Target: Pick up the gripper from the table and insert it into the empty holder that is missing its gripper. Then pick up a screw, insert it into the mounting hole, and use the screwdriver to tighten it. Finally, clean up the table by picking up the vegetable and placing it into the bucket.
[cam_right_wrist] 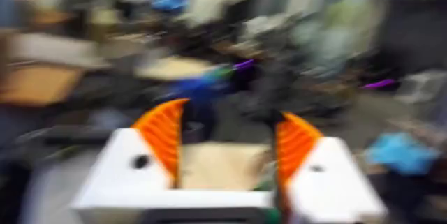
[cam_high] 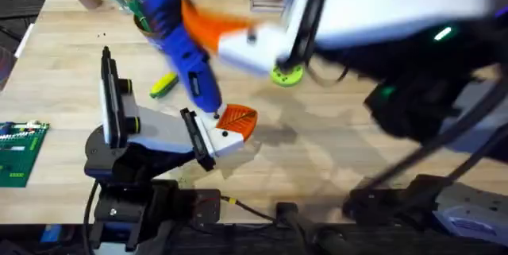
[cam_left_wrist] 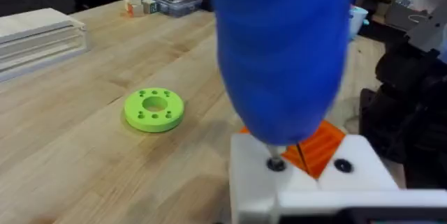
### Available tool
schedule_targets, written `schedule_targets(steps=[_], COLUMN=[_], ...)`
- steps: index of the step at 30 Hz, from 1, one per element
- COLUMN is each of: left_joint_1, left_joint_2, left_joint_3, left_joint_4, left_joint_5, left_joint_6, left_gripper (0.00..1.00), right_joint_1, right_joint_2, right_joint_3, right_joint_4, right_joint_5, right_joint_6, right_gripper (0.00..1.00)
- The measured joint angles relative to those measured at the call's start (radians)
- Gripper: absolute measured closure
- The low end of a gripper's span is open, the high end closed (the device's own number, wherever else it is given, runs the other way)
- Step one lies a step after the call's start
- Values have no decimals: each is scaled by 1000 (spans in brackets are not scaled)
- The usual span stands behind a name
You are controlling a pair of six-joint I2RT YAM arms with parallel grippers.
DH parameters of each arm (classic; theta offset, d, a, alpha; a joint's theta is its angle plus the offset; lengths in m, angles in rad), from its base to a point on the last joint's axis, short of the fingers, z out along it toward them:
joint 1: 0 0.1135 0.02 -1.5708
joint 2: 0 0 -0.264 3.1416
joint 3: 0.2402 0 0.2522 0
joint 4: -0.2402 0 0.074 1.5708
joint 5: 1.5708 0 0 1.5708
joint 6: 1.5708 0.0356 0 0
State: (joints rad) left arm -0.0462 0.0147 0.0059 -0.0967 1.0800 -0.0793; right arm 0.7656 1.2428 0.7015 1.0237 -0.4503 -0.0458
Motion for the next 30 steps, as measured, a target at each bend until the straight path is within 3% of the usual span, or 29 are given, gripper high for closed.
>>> schedule_targets(steps=[2,4,23,30], left_joint_1=[2,1,0,0], left_joint_2=[-1,-2,-3,-3], left_joint_3=[0,0,0,0], left_joint_4=[1,0,-16,-16], left_joint_5=[4,18,54,54], left_joint_6=[9,24,45,45], left_gripper=[997,997,997,997], right_joint_1=[-45,-66,-65,-65], right_joint_2=[-11,-27,-34,-34], right_joint_3=[46,67,72,72], right_joint_4=[5,-1,-81,-283], right_joint_5=[69,111,166,170], right_joint_6=[-10,-17,-30,-30], right_gripper=[86,25,14,14])
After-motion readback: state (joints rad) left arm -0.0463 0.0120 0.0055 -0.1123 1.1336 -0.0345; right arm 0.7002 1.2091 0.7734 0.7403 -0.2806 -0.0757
